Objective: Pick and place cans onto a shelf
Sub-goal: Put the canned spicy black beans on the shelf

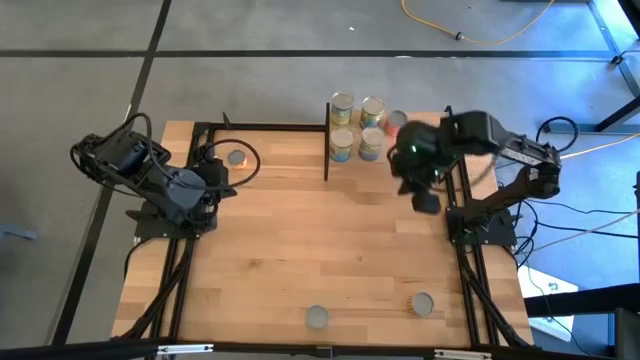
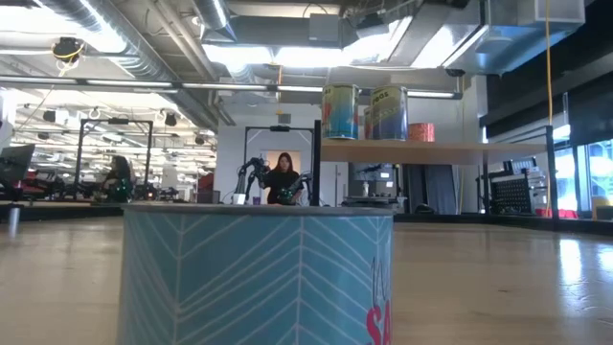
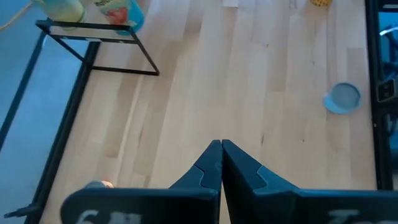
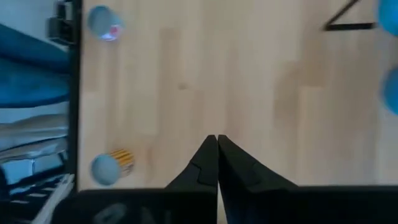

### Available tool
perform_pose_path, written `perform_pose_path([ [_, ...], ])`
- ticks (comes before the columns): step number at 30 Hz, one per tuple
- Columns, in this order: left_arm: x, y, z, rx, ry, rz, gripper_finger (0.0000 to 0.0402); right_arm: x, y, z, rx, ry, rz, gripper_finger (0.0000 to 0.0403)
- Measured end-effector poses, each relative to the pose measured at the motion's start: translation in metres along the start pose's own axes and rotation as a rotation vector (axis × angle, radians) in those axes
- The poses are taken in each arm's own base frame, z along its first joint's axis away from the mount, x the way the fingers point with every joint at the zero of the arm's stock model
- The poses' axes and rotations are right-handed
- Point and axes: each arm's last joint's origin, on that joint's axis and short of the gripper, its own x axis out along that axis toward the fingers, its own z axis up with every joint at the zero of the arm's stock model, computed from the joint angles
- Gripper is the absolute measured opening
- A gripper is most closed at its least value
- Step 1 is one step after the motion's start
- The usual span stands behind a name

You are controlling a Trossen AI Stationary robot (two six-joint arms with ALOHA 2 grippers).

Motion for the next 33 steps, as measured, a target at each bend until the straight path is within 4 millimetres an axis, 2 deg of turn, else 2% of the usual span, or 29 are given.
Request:
perform_pose_path([
  [5, 0.004, -0.010, 0.001, 0.010, 0.026, -0.032, 0.0000, 0.002, 0.048, -0.008, -0.008, 0.026, 0.079, 0.0003],
  [10, 0.016, -0.033, 0.006, 0.095, 0.053, -0.122, 0.0000, 0.004, 0.092, -0.020, -0.034, 0.087, 0.176, 0.0003],
  [13, 0.021, -0.045, 0.008, 0.148, 0.045, -0.151, 0.0000, 0.005, 0.111, -0.029, 0.013, 0.139, 0.233, 0.0003],
  [16, 0.029, -0.054, 0.011, 0.180, 0.060, -0.148, 0.0000, 0.005, 0.122, -0.034, 0.103, 0.160, 0.214, 0.0009],
  [23, 0.041, -0.067, 0.012, 0.219, 0.096, -0.138, 0.0000, 0.006, 0.128, -0.037, 0.199, 0.127, 0.123, 0.0050],
  [28, 0.044, -0.069, 0.012, 0.233, 0.111, -0.141, 0.0000, 0.015, 0.139, -0.037, 0.146, 0.109, 0.042, 0.0086],
  [33, 0.044, -0.070, 0.011, 0.232, 0.130, -0.176, 0.0000, 0.037, 0.163, -0.037, 0.016, 0.159, 0.001, 0.0099],
])
